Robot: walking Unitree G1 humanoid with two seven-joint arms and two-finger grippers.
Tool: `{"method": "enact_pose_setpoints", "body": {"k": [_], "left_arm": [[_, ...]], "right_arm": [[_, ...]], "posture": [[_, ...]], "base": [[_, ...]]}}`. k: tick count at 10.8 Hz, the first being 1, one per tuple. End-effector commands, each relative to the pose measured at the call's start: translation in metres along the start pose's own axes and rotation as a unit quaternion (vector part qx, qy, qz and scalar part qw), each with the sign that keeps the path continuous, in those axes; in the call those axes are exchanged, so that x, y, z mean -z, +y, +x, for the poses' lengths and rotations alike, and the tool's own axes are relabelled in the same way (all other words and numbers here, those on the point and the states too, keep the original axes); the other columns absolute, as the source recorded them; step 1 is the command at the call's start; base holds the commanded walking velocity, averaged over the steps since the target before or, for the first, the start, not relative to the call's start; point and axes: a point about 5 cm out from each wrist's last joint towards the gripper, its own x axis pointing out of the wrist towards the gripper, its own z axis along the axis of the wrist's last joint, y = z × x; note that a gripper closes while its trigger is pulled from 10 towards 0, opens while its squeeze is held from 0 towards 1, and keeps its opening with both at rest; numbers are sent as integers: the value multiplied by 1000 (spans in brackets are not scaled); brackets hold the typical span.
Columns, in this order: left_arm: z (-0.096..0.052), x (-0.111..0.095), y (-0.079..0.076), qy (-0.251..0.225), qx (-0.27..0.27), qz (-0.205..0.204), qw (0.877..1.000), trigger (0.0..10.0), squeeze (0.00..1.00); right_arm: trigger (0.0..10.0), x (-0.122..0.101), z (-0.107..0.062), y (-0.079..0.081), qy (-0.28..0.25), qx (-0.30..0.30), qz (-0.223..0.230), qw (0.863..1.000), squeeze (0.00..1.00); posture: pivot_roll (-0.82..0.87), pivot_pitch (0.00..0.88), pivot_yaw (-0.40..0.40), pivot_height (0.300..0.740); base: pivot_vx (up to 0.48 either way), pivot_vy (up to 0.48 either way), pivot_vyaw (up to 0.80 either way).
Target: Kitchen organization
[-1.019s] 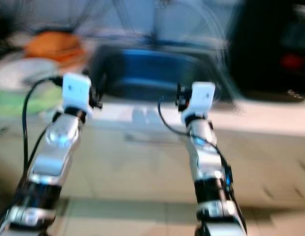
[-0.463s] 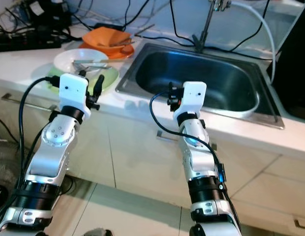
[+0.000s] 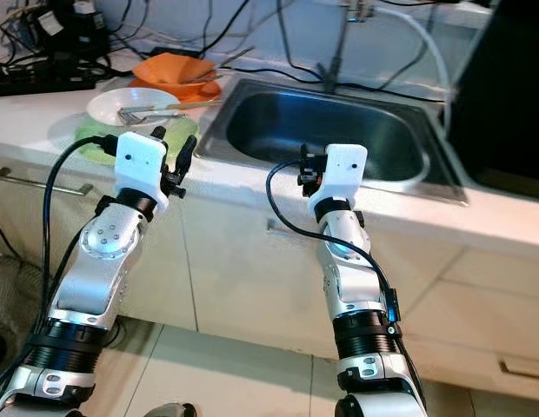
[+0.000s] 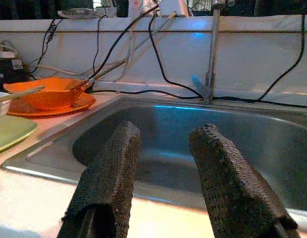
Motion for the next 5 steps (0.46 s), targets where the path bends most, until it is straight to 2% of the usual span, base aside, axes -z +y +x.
{"method": "enact_pose_setpoints", "body": {"k": [1, 3, 5], "left_arm": [[-1, -1, 0, -2, 3, 5, 1000, 10000, 0], [-1, 0, 1, 2, 1, 8, 1000, 10000, 0], [-2, 1, 1, 4, 1, 9, 1000, 10000, 0]], "right_arm": [[10000, -3, 2, 0, -3, -1, 1, 1000, 0], [10000, -2, 2, -2, -2, 2, 4, 1000, 0], [10000, -2, 2, -3, -2, 5, 6, 1000, 0]], "posture": [[-49, 41, -51, 740], [-48, 39, -54, 740], [-50, 36, -54, 740]], "base": [[0, 0, 0], [0, 0, 0], [274, 0, 0]]}}
